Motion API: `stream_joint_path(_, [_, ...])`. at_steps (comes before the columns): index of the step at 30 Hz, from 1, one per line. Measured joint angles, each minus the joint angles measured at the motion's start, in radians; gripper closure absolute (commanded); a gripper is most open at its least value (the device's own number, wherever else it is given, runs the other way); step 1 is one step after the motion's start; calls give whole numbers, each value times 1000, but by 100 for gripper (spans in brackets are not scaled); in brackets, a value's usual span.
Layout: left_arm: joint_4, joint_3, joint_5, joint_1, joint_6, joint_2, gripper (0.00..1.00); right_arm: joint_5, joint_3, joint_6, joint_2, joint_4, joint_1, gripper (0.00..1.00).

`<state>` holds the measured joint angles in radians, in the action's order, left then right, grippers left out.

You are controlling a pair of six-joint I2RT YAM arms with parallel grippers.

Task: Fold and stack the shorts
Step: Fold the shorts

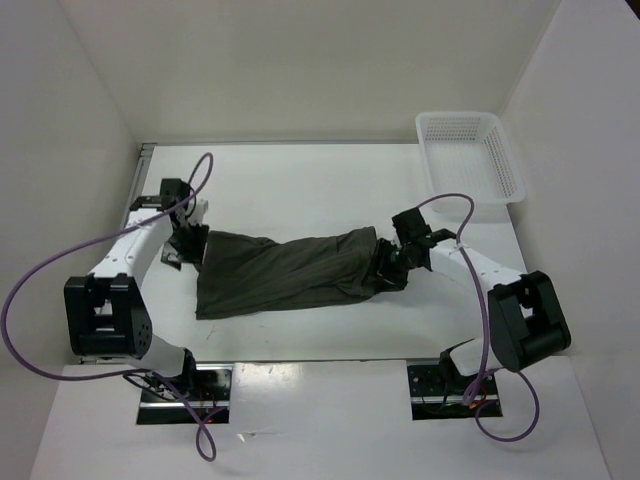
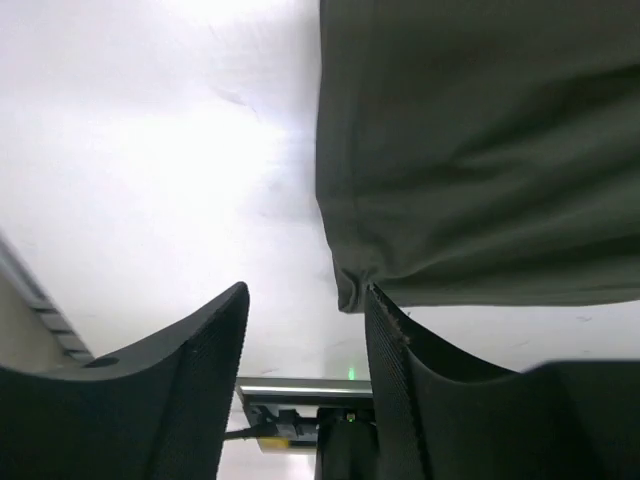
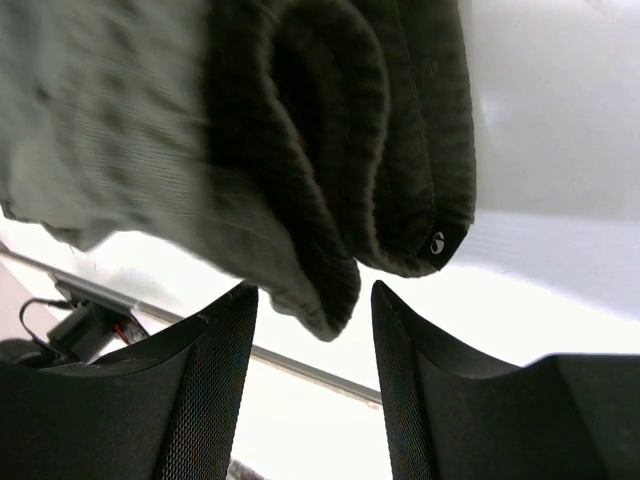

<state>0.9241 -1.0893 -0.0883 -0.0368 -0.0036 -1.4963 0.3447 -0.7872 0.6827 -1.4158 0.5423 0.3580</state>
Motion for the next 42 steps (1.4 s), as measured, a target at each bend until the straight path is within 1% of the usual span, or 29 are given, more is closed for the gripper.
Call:
stream_joint_path(3, [36,-192,17,16,0,13,36,-30,-25,-4,21,8,-11,45])
stream_joint_path(5, [38,-308,40,68,-2,13,35,-48,-35,-8,67,13,-39,45])
stream_joint_path(7, [18,-387,66,169,-1,11,35,-67,-48,-10,124,15,-89,45])
stream_joint_path(11, [-53,-441,132,453,0,-52,35,-95,-58,-11,188,-10,-181,45])
stream_joint_path(13, [-90,-450,156,574,0,-128,35,-101,-58,-15,157,-39,-206,45])
stream_joint_path(16, [-143,-490,178,705,0,-271,33,-101,-58,-19,56,-94,-211,45])
stream_joint_path(19, [-188,-549,180,796,0,-407,33,-97,-58,-21,-47,-135,-213,45])
stream_joint_path(20, [-205,-572,180,820,0,-445,32,-97,-58,-22,-68,-141,-215,45])
stream_joint_path(24, [-253,-644,167,866,0,-535,30,-95,-58,-34,-79,-159,-218,45])
stream_joint_path(32, [-275,-712,167,879,0,-579,30,-95,-31,-52,-64,-196,-259,45])
stream_joint_path(34, [-274,-713,174,892,0,-594,35,-95,-23,-55,-62,-197,-262,45])
stream_joint_path(35, [-274,-713,175,899,-1,-603,39,-94,-21,-56,-62,-197,-262,45])
stream_joint_path(36, [-274,-714,177,905,-1,-614,46,-93,-20,-56,-61,-198,-262,45])
stream_joint_path(39, [-272,-714,180,918,0,-644,52,-90,-18,-64,-55,-200,-263,45])
stream_joint_path(42, [-273,-708,179,920,0,-655,65,-84,-4,-70,-41,-207,-263,44])
